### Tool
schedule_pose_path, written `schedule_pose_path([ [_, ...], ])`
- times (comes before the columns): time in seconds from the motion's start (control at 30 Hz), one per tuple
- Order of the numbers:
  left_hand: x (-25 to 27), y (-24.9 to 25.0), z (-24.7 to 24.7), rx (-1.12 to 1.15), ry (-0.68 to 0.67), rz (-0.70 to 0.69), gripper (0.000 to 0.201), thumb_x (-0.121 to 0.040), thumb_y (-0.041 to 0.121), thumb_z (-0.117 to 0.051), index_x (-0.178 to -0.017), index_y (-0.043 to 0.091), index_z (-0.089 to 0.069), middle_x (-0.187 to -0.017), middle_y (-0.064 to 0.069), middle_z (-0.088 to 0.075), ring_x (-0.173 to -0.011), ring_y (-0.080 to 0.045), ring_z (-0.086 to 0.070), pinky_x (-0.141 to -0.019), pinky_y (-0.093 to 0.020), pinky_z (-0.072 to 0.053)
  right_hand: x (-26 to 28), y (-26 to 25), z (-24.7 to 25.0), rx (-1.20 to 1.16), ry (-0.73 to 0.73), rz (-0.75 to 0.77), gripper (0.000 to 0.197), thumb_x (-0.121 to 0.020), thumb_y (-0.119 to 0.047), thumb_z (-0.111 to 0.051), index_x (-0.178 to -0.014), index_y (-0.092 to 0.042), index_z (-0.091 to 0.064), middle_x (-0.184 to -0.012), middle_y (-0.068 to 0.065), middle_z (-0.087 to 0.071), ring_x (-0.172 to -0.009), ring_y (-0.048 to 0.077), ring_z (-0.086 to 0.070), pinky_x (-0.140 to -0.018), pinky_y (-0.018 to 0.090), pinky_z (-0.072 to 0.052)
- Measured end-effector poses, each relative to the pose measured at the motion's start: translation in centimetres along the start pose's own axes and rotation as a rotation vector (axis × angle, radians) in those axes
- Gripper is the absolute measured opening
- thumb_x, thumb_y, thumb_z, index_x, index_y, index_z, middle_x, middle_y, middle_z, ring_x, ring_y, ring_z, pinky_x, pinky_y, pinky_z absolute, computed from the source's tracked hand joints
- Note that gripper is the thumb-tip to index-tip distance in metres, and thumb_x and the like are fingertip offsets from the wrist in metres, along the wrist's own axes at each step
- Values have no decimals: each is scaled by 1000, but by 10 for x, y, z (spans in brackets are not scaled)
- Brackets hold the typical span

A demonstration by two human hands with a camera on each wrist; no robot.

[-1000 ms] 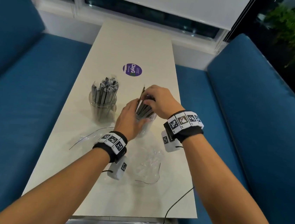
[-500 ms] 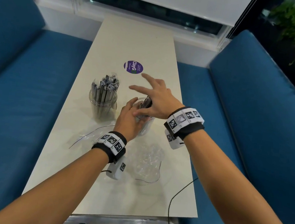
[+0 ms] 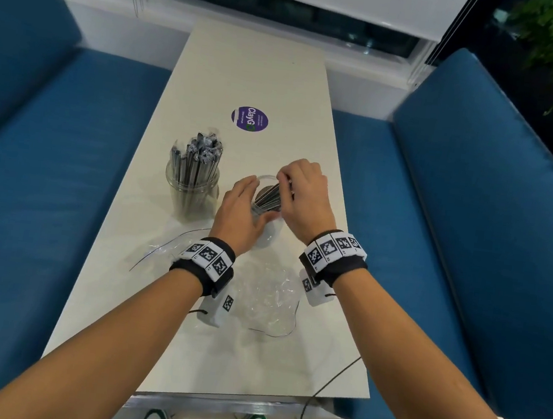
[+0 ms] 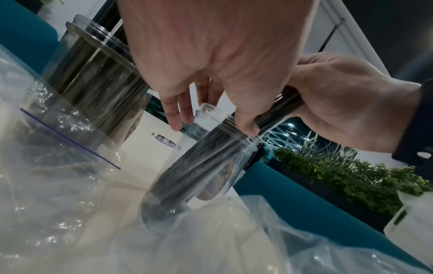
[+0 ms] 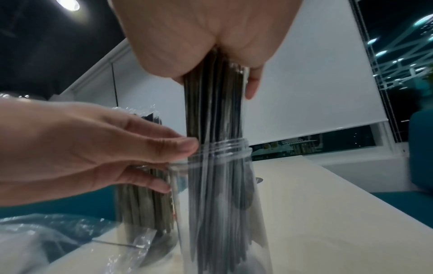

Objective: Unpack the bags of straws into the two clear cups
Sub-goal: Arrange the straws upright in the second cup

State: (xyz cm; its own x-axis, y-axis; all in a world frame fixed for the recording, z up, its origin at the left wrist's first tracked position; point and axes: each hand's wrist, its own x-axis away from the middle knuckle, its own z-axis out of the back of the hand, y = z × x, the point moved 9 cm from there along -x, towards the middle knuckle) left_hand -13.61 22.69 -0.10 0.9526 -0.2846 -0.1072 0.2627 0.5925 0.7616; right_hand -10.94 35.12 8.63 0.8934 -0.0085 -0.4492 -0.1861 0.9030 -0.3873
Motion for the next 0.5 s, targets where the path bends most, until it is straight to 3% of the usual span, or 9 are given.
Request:
schedule_pose_path([
  [0.1,0,2,0,6,-7,-19,75,-95,37,-73,-158,10,-42,-161,-9,-45,-147,-29,-45,-122,-40,-38,5,-2,-12,271,-158,23,34,-108,-37,-34,-115,-28,-66,-126,-7,-62,-120,21,-54,-110,55,-29],
  [0.2,0,1,0,-5,-23,-31,78,-94,53,-65,-158,13,-43,-162,-8,-42,-146,-30,-46,-120,-42,-40,-2,-2,-13,248,-296,28,46,-108,-43,-25,-128,-37,-66,-154,-8,-51,-149,22,-36,-120,64,-12],
  [0.3,0,2,0,-29,-25,-12,67,-97,45,-69,-156,24,-47,-166,-3,-37,-147,-29,-43,-116,-40,-40,-8,-3,-3,163,-323,21,45,-108,-46,-27,-134,-43,-64,-166,-11,-37,-156,25,-22,-122,63,-7],
  [0.4,1,2,-1,-32,-34,-4,65,-98,43,-70,-157,28,-47,-168,-1,-34,-150,-26,-39,-120,-41,-38,-12,-10,13,98,-285,41,45,-104,-43,-31,-138,-42,-60,-166,-10,-38,-155,23,-24,-121,57,-14],
  [0.5,2,2,1,-16,-24,4,68,-96,41,-73,-156,24,-47,-167,-1,-36,-149,-27,-41,-122,-42,-37,-18,-6,26,-3,-209,-5,48,-101,-29,-33,-140,-32,-60,-163,-6,-43,-151,24,-32,-119,52,-21],
])
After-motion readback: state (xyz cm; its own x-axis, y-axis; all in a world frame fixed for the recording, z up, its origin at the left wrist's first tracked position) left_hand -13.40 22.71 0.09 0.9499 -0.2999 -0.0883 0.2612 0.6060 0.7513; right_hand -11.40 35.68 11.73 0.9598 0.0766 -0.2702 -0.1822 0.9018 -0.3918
